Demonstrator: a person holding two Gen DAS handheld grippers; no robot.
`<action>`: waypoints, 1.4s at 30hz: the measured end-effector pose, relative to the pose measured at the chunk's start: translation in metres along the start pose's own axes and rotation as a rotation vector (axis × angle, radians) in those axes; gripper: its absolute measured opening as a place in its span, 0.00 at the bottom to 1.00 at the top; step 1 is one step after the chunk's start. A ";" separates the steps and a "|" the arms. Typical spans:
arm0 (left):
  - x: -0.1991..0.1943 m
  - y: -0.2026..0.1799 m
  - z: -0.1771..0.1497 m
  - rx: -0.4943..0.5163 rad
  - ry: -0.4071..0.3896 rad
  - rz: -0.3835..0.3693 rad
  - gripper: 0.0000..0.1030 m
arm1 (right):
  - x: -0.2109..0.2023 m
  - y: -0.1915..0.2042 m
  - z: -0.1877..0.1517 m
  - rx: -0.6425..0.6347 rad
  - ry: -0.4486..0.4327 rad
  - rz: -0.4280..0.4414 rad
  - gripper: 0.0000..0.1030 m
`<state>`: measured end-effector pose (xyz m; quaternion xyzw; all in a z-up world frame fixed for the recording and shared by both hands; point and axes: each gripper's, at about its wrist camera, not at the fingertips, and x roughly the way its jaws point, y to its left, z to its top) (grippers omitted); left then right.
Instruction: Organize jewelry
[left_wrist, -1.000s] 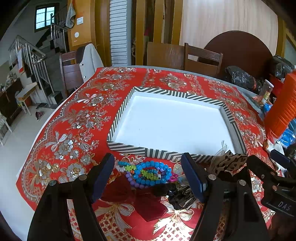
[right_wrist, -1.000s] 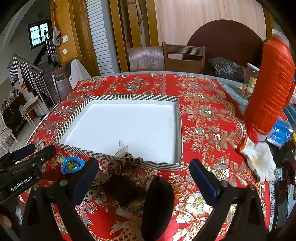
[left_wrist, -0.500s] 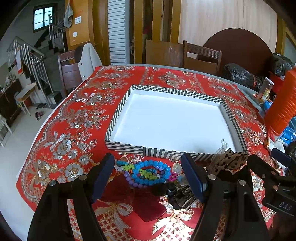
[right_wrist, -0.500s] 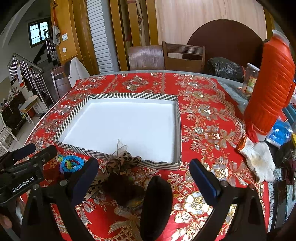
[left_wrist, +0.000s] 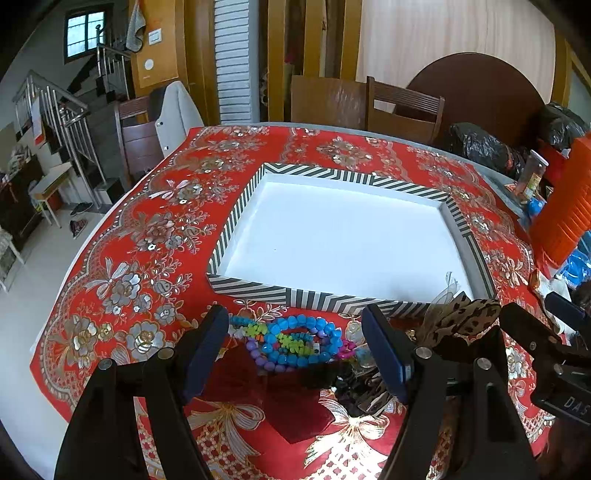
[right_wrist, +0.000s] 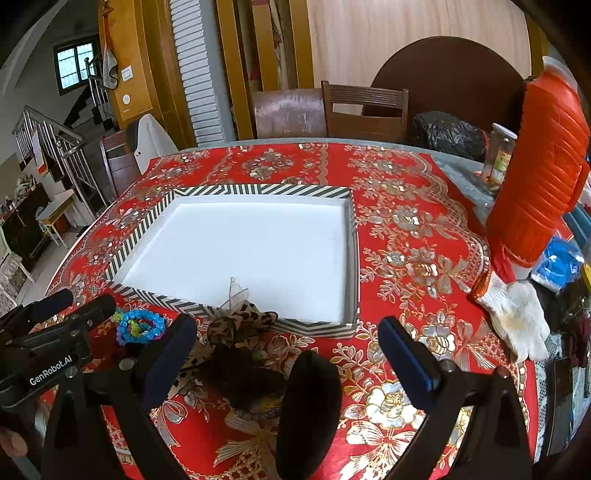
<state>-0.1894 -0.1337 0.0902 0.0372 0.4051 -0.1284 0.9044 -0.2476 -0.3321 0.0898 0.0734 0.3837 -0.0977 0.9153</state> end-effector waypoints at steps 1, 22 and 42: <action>0.000 0.000 0.000 0.000 0.001 0.000 0.68 | 0.000 0.000 0.000 -0.001 0.001 0.000 0.97; 0.002 0.003 -0.001 -0.011 0.014 -0.005 0.68 | -0.002 0.002 -0.002 -0.017 0.012 0.002 0.97; 0.003 0.015 0.004 -0.027 0.038 -0.038 0.68 | 0.000 -0.003 -0.002 -0.021 0.032 0.016 0.97</action>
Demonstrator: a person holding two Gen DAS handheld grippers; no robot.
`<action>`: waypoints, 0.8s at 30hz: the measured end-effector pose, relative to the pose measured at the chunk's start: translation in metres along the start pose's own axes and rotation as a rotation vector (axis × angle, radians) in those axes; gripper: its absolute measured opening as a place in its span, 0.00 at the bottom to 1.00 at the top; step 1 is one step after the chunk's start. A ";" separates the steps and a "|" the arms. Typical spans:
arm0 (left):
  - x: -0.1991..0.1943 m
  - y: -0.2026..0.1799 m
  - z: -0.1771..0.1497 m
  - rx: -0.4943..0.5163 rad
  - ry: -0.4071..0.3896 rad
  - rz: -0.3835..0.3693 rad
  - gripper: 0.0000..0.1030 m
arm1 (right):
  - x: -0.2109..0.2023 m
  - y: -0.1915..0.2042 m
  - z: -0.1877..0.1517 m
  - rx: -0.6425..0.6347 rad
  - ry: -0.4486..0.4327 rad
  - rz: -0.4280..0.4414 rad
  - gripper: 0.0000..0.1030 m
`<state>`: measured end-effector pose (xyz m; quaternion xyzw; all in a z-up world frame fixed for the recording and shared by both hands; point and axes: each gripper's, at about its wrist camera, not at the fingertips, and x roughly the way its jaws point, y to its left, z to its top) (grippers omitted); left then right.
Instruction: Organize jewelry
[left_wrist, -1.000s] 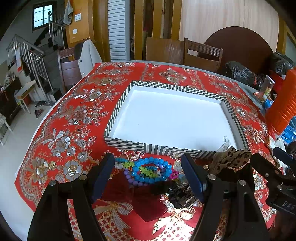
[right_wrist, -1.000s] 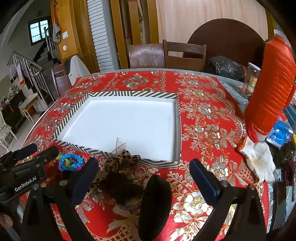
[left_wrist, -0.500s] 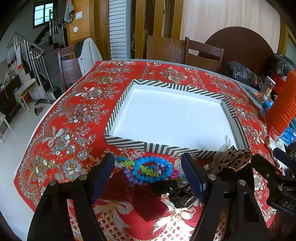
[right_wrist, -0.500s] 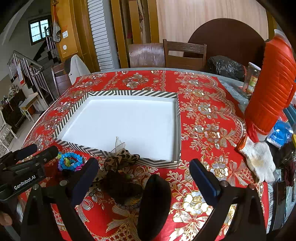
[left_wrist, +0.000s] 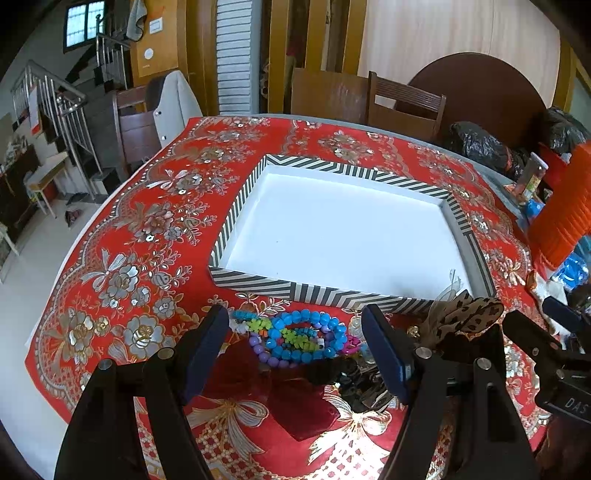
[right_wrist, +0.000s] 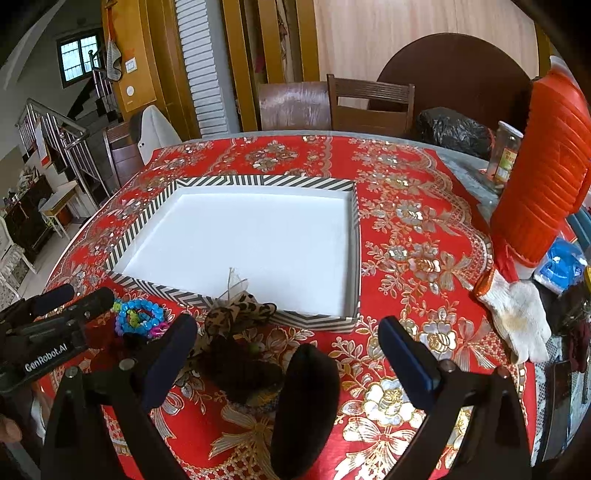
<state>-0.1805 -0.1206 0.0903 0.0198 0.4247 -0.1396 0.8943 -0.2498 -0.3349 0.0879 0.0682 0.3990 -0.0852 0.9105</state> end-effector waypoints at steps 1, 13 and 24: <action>0.000 0.005 0.002 -0.006 0.007 -0.011 0.68 | -0.001 -0.002 0.000 -0.001 0.002 0.006 0.97; 0.001 0.055 0.008 -0.071 0.084 -0.048 0.68 | -0.005 -0.050 -0.005 0.081 0.046 0.079 0.98; 0.033 0.043 0.011 -0.003 0.180 -0.114 0.59 | -0.007 -0.055 -0.012 0.044 0.063 0.096 0.85</action>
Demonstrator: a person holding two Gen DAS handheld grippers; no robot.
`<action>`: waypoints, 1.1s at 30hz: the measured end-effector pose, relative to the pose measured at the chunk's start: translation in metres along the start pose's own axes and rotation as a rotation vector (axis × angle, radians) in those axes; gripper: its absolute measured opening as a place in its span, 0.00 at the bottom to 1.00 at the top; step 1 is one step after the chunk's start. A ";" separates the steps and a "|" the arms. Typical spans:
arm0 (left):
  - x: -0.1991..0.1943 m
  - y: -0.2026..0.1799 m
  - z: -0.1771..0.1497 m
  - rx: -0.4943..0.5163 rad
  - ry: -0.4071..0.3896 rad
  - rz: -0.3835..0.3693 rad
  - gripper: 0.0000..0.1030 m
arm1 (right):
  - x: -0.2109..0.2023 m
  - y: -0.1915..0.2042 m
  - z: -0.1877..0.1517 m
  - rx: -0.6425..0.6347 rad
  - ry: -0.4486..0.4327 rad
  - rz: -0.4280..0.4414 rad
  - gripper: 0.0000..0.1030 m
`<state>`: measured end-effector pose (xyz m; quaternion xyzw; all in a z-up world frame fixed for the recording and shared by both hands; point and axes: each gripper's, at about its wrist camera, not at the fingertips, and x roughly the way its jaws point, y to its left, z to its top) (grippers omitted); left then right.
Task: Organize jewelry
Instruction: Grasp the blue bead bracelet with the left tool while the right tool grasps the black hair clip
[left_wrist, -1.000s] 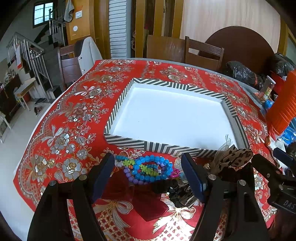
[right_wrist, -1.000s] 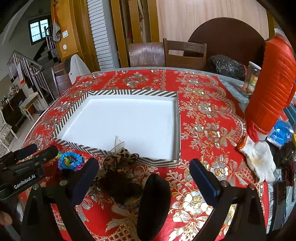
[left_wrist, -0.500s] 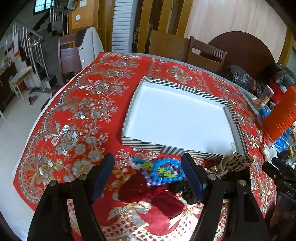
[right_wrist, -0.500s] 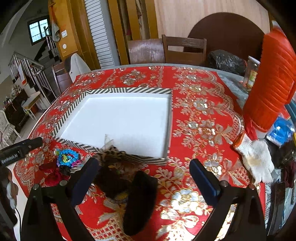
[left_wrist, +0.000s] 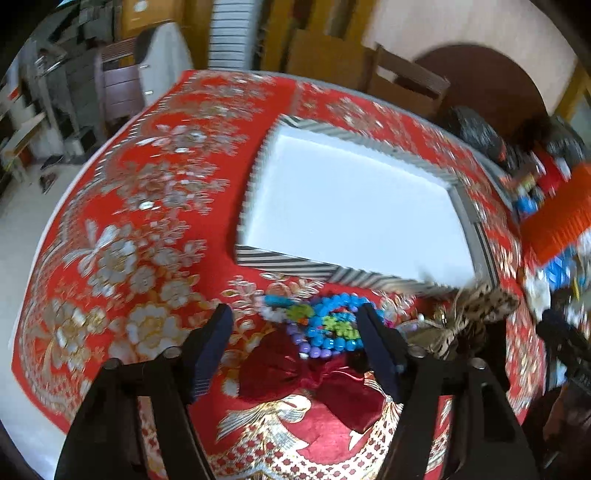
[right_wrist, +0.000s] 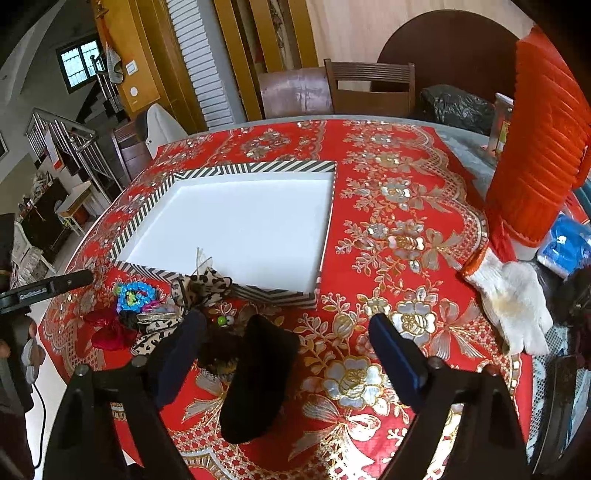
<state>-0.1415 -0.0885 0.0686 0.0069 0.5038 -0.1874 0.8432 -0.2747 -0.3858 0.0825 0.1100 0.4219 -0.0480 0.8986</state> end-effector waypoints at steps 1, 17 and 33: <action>0.004 -0.004 0.001 0.030 0.011 0.006 0.57 | 0.001 0.000 -0.002 0.002 0.007 0.008 0.82; 0.054 -0.036 0.007 0.287 0.100 0.022 0.19 | 0.019 0.006 -0.023 -0.032 0.082 0.067 0.78; 0.004 -0.025 0.027 0.180 0.044 -0.147 0.06 | 0.036 0.006 -0.032 -0.044 0.093 0.123 0.13</action>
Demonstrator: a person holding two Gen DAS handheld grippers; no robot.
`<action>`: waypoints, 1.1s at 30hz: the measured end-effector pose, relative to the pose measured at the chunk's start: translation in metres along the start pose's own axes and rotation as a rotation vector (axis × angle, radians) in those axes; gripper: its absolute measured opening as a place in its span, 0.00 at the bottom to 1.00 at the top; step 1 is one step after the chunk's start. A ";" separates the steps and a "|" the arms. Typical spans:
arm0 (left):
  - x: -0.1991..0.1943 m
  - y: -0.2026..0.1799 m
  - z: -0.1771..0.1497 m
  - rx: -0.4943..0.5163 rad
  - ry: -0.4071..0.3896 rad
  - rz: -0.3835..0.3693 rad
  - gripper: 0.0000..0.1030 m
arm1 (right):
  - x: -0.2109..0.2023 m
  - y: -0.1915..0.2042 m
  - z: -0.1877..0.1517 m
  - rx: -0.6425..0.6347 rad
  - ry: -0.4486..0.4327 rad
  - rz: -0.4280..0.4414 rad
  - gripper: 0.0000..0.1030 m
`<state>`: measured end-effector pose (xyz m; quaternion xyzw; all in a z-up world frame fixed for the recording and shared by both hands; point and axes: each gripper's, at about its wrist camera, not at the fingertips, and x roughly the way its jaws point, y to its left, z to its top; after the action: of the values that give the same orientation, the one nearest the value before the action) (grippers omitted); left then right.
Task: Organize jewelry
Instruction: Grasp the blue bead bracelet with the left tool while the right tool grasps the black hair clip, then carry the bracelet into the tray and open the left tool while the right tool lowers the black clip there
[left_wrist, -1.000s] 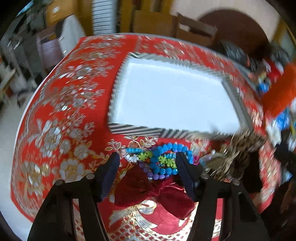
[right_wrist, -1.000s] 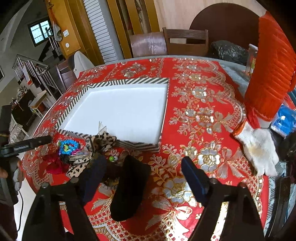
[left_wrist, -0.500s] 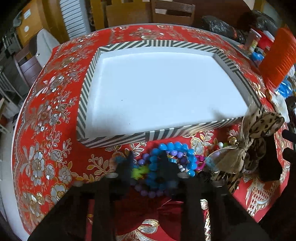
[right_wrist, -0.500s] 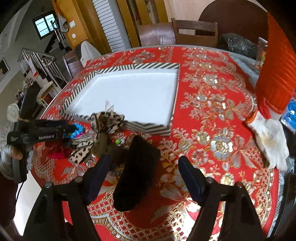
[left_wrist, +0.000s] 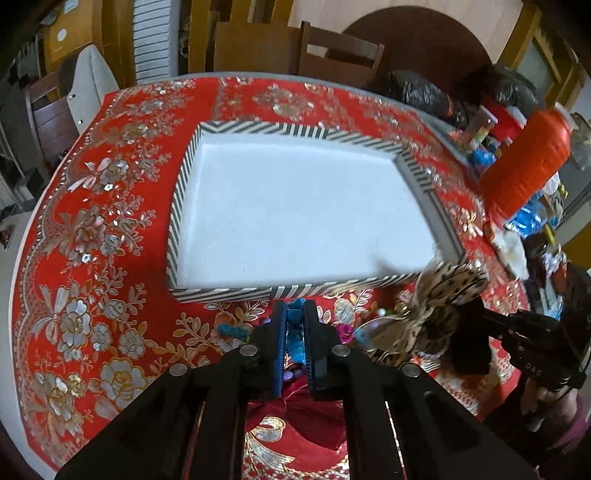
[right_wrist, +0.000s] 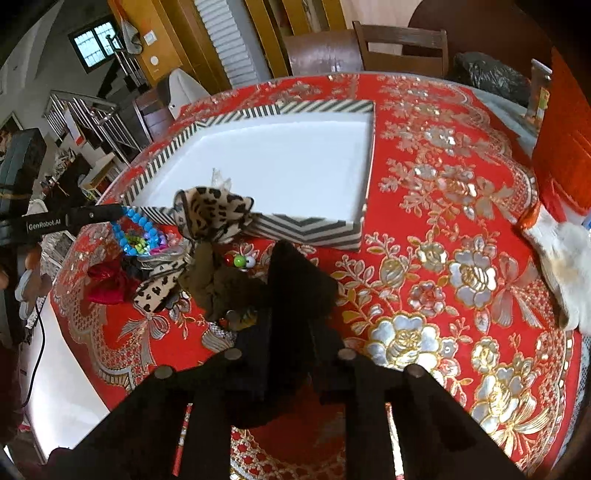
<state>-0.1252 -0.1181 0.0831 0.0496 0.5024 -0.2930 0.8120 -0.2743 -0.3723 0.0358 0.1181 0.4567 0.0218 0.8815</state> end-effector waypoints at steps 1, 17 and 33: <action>-0.005 -0.001 0.002 -0.003 -0.013 0.001 0.06 | -0.005 0.000 0.001 -0.003 -0.014 0.004 0.10; -0.038 -0.008 0.053 0.000 -0.141 0.054 0.06 | -0.057 -0.005 0.048 0.003 -0.180 -0.003 0.09; 0.047 0.020 0.066 -0.068 -0.049 0.160 0.06 | 0.036 -0.007 0.120 -0.003 -0.086 -0.066 0.09</action>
<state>-0.0471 -0.1466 0.0715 0.0548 0.4865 -0.2113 0.8460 -0.1564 -0.3963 0.0720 0.1022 0.4220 -0.0118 0.9008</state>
